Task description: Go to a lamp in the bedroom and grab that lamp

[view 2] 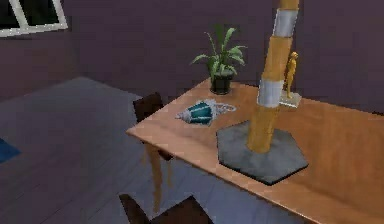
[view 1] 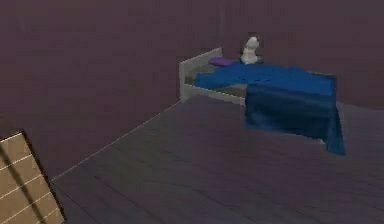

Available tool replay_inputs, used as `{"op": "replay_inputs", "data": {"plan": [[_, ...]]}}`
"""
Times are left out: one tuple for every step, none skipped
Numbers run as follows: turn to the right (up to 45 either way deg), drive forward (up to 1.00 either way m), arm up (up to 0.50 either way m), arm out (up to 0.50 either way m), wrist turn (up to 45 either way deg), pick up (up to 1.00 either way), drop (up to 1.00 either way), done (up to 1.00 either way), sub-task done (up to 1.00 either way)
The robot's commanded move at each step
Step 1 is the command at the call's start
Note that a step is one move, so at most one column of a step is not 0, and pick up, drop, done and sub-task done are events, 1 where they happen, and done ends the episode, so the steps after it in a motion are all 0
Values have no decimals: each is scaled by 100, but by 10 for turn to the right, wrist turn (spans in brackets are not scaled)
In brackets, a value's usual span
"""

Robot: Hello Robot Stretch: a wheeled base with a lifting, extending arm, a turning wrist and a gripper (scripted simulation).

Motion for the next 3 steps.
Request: {"op": "replay_inputs", "data": {"plan": [[450,0,0,0,0,0,0,0,0],[300,0,0,0,0,0,0,0,0],[0,15,0,0,0,0,0,0,0]]}}
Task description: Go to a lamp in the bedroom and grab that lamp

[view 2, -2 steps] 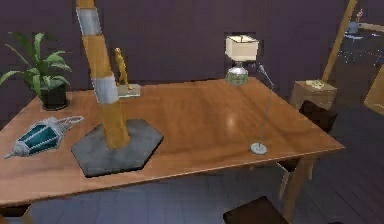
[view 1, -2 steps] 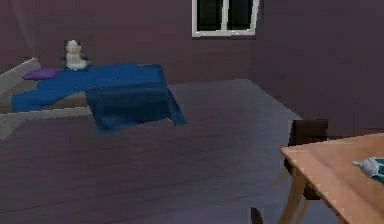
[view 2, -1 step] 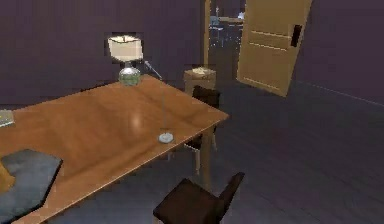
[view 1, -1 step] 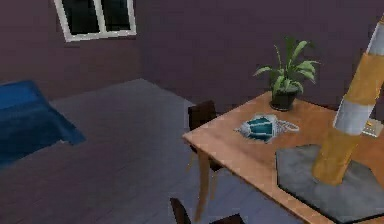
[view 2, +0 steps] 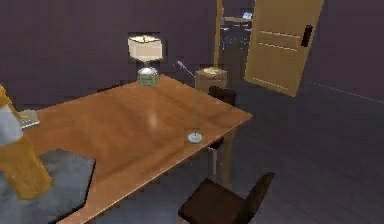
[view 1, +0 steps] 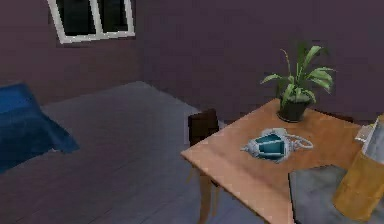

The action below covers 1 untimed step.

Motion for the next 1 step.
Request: {"op": "replay_inputs", "data": {"plan": [[-450,0,0,0,0,0,0,0,0]]}}
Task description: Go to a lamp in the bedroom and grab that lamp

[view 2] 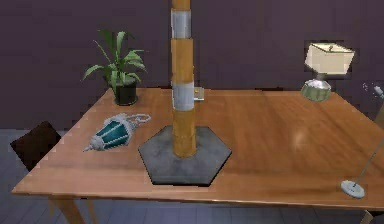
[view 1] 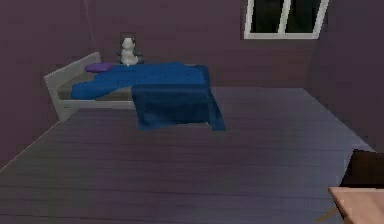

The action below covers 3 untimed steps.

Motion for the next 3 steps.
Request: {"op": "replay_inputs", "data": {"plan": [[-270,0,0,0,0,0,0,0,0],[0,0,50,0,0,0,0,0,0],[0,0,38,0,0,0,0,0,0]]}}
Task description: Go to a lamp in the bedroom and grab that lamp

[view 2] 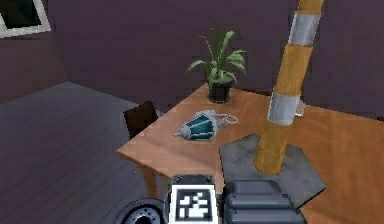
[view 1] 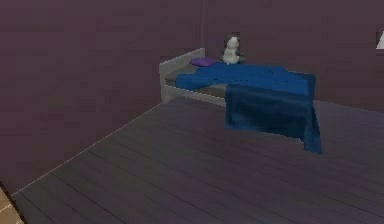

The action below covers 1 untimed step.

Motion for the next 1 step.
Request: {"op": "replay_inputs", "data": {"plan": [[0,0,0,44,0,0,0,0,0]]}}
